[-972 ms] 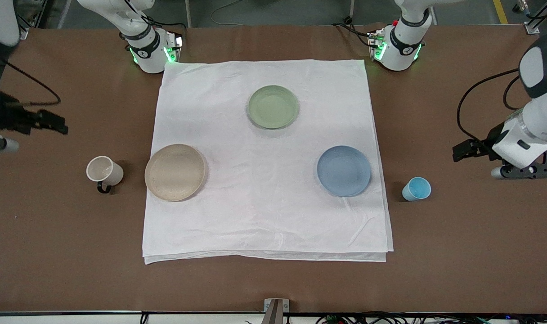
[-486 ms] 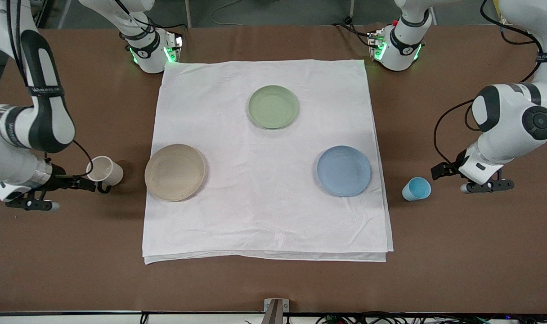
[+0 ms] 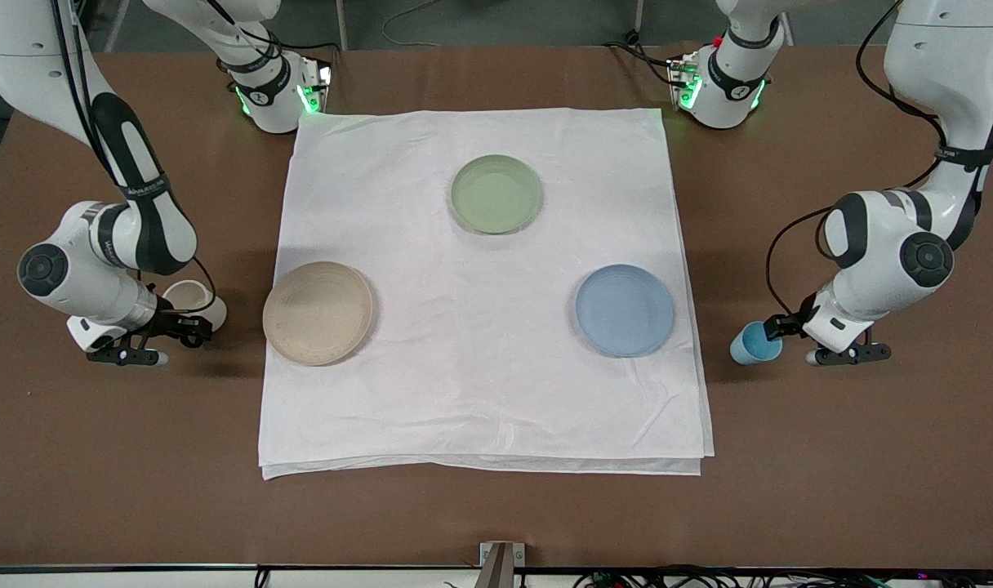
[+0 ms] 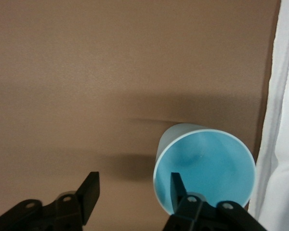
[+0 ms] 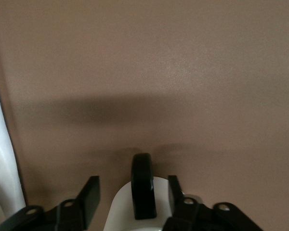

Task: Place blue cup in blue plate and white mug in gray plate
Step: 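Grasp the mug with the right gripper while the left gripper grasps the cup, then carry the mug onto the beige plate while the left gripper carries the cup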

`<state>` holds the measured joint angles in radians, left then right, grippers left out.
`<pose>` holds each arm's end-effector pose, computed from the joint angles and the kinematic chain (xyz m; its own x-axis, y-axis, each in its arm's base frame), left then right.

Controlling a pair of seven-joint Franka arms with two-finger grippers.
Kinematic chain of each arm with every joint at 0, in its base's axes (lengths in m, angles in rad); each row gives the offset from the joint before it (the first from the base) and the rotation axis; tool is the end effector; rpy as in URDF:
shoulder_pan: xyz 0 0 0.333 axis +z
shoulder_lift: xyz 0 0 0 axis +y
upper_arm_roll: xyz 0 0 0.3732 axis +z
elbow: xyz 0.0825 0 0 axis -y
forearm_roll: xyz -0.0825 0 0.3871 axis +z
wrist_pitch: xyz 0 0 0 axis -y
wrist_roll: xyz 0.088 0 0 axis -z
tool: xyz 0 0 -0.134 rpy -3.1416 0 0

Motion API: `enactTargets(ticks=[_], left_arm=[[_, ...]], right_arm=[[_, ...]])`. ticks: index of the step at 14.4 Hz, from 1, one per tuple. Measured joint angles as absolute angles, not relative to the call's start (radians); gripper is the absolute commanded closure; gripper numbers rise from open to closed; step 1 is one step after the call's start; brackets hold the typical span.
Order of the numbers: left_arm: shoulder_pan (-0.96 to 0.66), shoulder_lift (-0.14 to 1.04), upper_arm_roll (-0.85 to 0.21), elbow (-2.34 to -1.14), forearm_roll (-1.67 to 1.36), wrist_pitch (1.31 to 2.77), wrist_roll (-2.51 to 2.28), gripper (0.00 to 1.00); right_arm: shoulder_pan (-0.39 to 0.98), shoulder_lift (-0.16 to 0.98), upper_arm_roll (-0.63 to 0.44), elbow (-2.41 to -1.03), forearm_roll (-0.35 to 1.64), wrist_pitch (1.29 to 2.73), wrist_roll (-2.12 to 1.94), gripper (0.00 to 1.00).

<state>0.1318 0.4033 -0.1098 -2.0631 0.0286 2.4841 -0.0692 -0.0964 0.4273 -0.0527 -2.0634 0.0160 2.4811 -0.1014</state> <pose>0.6190 0.0163 0.2623 0.9968 0.0781 0.0188 0.0776 -0.9966 0.0265 0.6100 -0.0904 0.2460 0.9984 -0.0558 -0.0100 -0.0557 -0.9984 0.0112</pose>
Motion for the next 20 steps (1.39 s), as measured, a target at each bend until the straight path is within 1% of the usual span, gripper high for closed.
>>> enactTargets(ticks=[1,3,4,6,7,9,11,13,14,15,16,18,19,20], left_arm=[[0.131,0.407,-0.111,-2.060,0.029,2.484,-0.070,0.59],[0.130,0.412,-0.112,-2.058,0.029,2.485,-0.070,0.95],[0.130,0.416,-0.113,-2.058,0.029,2.486,-0.070,1.00],[0.130,0.423,-0.124,-2.056,0.029,2.491,-0.070,1.00],[0.131,0.422,-0.137,-2.052,0.027,2.493,-0.075,1.00],[0.131,0.418,-0.170,-2.040,0.027,2.493,-0.107,1.00],[0.131,0.402,-0.210,-2.031,0.027,2.481,-0.148,1.00],[0.133,0.361,-0.274,-2.024,0.027,2.408,-0.228,1.00],[0.132,0.341,-0.312,-2.025,0.027,2.375,-0.286,1.00],[0.130,0.330,-0.354,-2.028,0.027,2.353,-0.347,1.00],[0.123,0.327,-0.391,-2.034,0.027,2.343,-0.403,1.00],[0.077,0.341,-0.418,-2.050,0.028,2.342,-0.495,1.00],[0.056,0.355,-0.418,-2.053,0.028,2.344,-0.525,0.98],[0.042,0.372,-0.417,-2.054,0.028,2.350,-0.543,0.91]], right_arm=[[-0.099,0.427,-0.054,-2.063,0.016,2.481,-0.109,1.00],[-0.101,0.424,-0.054,-2.057,0.017,2.448,-0.111,1.00],[-0.101,0.419,-0.052,-2.040,0.020,2.392,-0.100,1.00],[-0.085,0.389,-0.037,-1.982,0.042,2.242,-0.034,1.00],[-0.057,0.362,-0.026,-1.964,0.068,2.194,0.026,1.00],[0.042,0.313,-0.012,-1.968,0.102,2.166,0.174,1.00],[0.161,0.299,-0.005,-1.999,0.112,2.215,0.330,1.00],[0.253,0.306,-0.004,-2.048,0.112,2.310,0.428,1.00],[0.275,0.312,-0.004,-2.075,0.112,2.364,0.444,0.98],[0.283,0.321,-0.005,-2.104,0.112,2.418,0.448,0.93],[0.283,0.334,-0.008,-2.127,0.112,2.458,0.447,0.81],[0.280,0.353,-0.018,-2.139,0.110,2.489,0.446,0.00],[0.278,0.352,-0.023,-2.136,0.109,2.489,0.445,0.00],[0.275,0.352,-0.028,-2.133,0.107,2.489,0.444,0.00]])
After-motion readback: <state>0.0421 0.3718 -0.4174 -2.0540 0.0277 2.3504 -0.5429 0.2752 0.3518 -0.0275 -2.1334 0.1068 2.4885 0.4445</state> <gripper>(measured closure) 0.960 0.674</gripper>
